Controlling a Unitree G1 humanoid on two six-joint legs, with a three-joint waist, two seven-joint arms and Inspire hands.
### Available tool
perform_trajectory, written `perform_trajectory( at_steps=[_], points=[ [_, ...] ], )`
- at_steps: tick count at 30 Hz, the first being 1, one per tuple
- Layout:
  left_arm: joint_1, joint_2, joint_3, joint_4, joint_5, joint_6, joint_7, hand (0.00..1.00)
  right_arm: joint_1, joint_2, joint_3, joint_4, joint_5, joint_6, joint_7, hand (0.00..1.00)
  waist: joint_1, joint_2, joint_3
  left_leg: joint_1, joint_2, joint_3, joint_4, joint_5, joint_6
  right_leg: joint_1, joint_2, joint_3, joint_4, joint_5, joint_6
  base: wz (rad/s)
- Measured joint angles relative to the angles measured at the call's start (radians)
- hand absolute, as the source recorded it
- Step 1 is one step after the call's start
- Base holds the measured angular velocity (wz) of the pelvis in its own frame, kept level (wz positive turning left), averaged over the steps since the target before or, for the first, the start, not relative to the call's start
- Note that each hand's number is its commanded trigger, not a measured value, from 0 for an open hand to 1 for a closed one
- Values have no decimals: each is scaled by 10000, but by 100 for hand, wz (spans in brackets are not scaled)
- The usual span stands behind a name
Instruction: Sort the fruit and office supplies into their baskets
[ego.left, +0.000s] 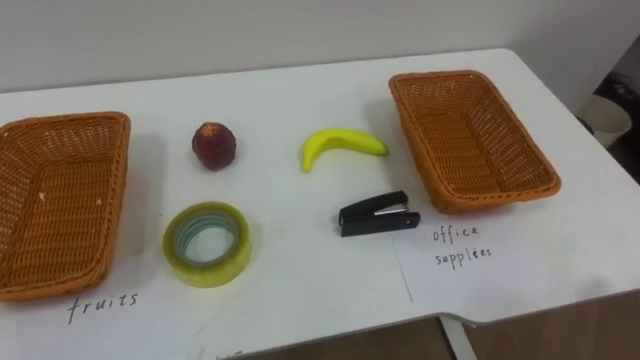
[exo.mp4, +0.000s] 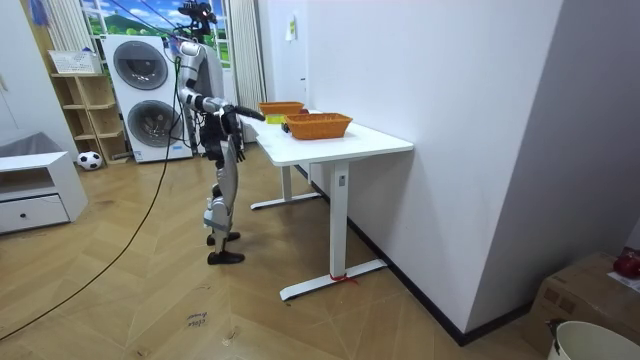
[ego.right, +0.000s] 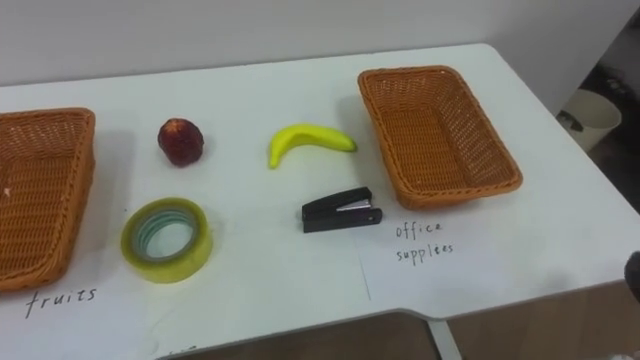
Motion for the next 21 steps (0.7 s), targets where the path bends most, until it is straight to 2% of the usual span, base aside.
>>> perform_trajectory(
  at_steps=[5,10,13,17,21],
  points=[
    [-9,3,-2,1,-3,47,49,0,-335,-38,-254,-560,-1094,1,-286,0,36,1,-1,-75,10,3,-20,0,0,-108,14,27,15,1,-1,0],
    [-214,6,-36,210,-3,38,187,0,-483,-62,-248,-1099,-1295,28,-369,0,264,-68,14,-33,6,56,-20,0,0,-85,15,53,32,1,-1,-2],
    [-140,85,-27,301,1,43,184,0,-491,-132,-249,-1780,-1457,28,-375,0,284,-148,23,-17,14,38,-20,-1,-1,-49,10,-24,36,1,-1,3],
    [-98,163,79,302,203,43,200,0,-495,-724,-243,-2597,-1544,-7,-361,0,491,-224,28,-21,21,-21,-26,-3,-2,-49,9,-63,40,3,-4,0],
    [-89,184,75,334,352,42,377,0,-775,-941,-242,-2694,-1803,-70,-357,0,553,-255,1,-22,23,-24,-14,-3,-2,-35,12,-84,41,11,-15,0]
  ],
)
